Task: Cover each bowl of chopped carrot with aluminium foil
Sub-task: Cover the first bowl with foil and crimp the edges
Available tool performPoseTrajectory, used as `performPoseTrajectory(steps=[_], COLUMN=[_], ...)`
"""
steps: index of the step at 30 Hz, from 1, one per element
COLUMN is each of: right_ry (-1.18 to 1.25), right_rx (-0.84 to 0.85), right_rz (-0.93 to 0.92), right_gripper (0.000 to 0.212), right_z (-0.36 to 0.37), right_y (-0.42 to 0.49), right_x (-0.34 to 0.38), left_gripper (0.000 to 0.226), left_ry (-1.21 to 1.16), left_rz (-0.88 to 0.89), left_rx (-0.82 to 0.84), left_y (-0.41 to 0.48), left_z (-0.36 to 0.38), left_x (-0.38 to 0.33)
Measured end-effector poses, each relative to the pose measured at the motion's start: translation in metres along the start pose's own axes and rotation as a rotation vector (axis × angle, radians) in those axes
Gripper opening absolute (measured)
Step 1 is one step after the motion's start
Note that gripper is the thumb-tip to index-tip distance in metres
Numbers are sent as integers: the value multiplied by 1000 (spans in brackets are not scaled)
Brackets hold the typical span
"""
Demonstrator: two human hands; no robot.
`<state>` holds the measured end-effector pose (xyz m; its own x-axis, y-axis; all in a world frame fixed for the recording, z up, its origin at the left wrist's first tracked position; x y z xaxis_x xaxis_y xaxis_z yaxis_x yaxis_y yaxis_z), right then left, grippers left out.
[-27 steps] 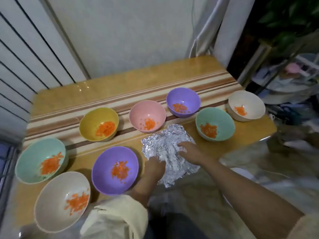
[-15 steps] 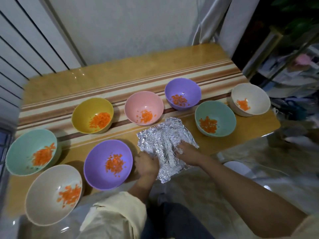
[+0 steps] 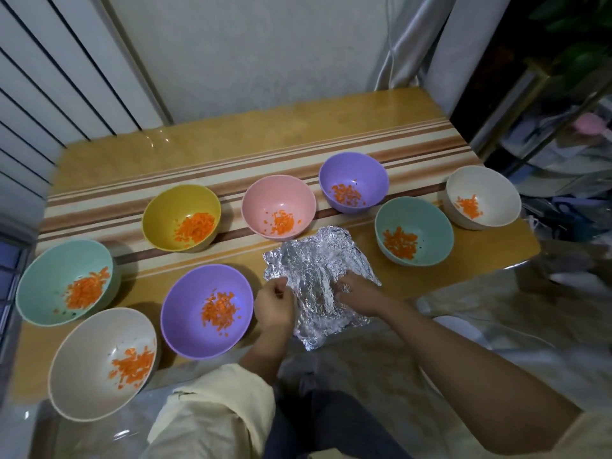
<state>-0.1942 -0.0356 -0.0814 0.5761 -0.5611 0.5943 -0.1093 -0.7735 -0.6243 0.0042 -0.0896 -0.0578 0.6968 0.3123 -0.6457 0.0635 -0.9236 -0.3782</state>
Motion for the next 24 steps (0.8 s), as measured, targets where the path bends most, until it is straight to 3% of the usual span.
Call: performPoseTrajectory(steps=[3, 7, 12, 16, 18, 21, 23, 24], right_ry=[192, 339, 495, 487, 459, 493, 482, 456], right_rx=[-67, -125, -71, -122, -209, -382, -465, -485], right_rz=[-14, -27, -118, -197, -222, -267, -338, -378], right_gripper=[68, 90, 64, 20, 3, 15, 17, 16], right_z=[-5, 1, 11, -7, -20, -40, -49, -50], right_y=[-4, -8, -9, -12, -14, -18, -22, -23], right_x=[7, 21, 36, 35, 31, 28, 34, 37], left_gripper=[5, 7, 11, 6, 17, 41, 36, 29], left_ry=[-181, -354, -513, -345, -170, 209, 266, 218], left_rz=[-128, -237, -207, -202, -112, 149, 330, 348], left_rx=[164, 325, 475, 300, 215, 19, -101, -34], left_y=[5, -2, -11, 3, 6, 2, -9, -11], left_z=[20, 37, 47, 37, 27, 8, 1, 6], left_x=[18, 22, 0, 11, 6, -19, -47, -57])
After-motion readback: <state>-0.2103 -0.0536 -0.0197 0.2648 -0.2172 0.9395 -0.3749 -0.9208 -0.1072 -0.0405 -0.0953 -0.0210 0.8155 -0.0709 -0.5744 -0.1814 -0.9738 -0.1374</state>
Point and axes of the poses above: each hand's wrist, its own y-axis towards the middle knuckle, its own z-axis out of the palm, x = y × z, the point moved 10 cm from there along y, towards the middle knuckle, and after that the axes turned 15 degrees about y, right-handed, at the moved point
